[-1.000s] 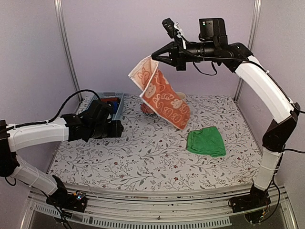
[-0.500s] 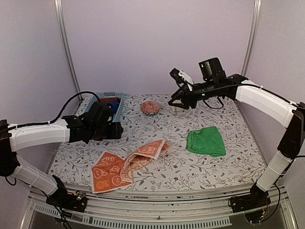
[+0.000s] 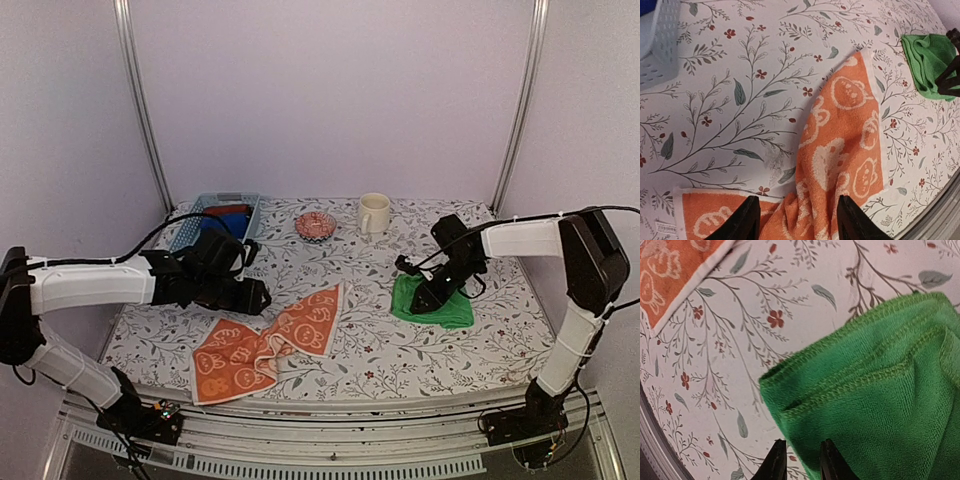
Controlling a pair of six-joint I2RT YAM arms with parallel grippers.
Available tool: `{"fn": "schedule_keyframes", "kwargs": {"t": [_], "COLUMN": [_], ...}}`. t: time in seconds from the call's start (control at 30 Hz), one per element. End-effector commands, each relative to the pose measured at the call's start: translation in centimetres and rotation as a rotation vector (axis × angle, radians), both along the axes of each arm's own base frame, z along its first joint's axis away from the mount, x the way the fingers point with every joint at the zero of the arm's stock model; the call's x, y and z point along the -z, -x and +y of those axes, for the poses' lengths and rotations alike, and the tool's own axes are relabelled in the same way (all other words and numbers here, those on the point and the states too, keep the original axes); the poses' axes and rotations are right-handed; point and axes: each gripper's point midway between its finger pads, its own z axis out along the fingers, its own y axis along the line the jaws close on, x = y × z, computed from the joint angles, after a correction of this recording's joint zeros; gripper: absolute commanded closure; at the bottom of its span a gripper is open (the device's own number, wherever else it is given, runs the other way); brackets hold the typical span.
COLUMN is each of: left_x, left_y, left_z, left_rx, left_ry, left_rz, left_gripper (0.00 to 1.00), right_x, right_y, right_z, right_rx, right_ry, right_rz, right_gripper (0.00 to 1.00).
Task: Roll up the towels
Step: Move the towel to the corner of the board.
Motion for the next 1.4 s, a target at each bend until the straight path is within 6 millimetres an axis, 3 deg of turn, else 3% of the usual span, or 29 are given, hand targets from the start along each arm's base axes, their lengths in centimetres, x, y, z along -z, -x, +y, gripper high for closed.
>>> {"fn": "schedule_keyframes", "kwargs": {"t": [0.0,0.17,0.33,0.4,0.43,0.53,0.6,0.67,0.7,0.8,0.9,1.13,1.37], "left_x": [2.3,2.7,3.4,3.4,3.3,3.1,2.9,2.7,2.7,2.9,3.2,5.1,6.2], "left_y": [2.4,2.8,3.2,3.6,3.7,4.2,4.4,4.8,5.0,5.2,5.0,4.9,6.4], "left_z": [-1.5,-3.0,-3.6,-3.6,-3.5,-2.9,-2.4,-2.0,-1.8,-0.8,0.5,2.9,4.2], "left_rx": [0.106,0.138,0.163,0.174,0.174,0.157,0.138,0.123,0.113,0.088,0.032,-0.124,-0.177], "left_ry": [-0.034,-0.041,-0.056,-0.070,-0.078,-0.099,-0.100,-0.088,-0.081,-0.092,-0.109,-0.045,-0.017], "left_rz": [0.071,0.073,0.084,0.086,0.085,0.079,0.074,0.072,0.073,0.065,0.055,0.096,0.153], "left_gripper": [0.46,0.47,0.46,0.46,0.45,0.44,0.44,0.44,0.44,0.44,0.43,0.43,0.44], "right_x": [3.4,4.8,5.3,3.6,2.3,-2.3,-5.2,-6.7,-7.0,-6.7,-6.2,-4.3,-2.7], "right_y": [-2.5,-7.5,-15.6,-17.8,-17.9,-15.4,-11.7,-7.0,-4.3,1.5,5.5,8.8,10.1], "right_z": [-4.8,-10.8,-17.2,-17.6,-16.4,-10.1,-5.4,-1.1,1.2,5.3,8.3,13.4,17.6], "right_rx": [0.157,0.274,0.402,0.426,0.399,0.248,0.058,-0.136,-0.232,-0.448,-0.596,-0.751,-0.837], "right_ry": [0.086,0.229,0.343,0.327,0.263,-0.005,-0.129,-0.194,-0.210,-0.198,-0.185,-0.160,-0.119], "right_rz": [0.067,-0.017,-0.126,-0.162,-0.160,-0.135,-0.161,-0.191,-0.202,-0.260,-0.285,-0.282,-0.323], "right_gripper": [0.75,0.76,0.78,0.78,0.77,0.73,0.69,0.67,0.67,0.67,0.69,0.70,0.67]}}
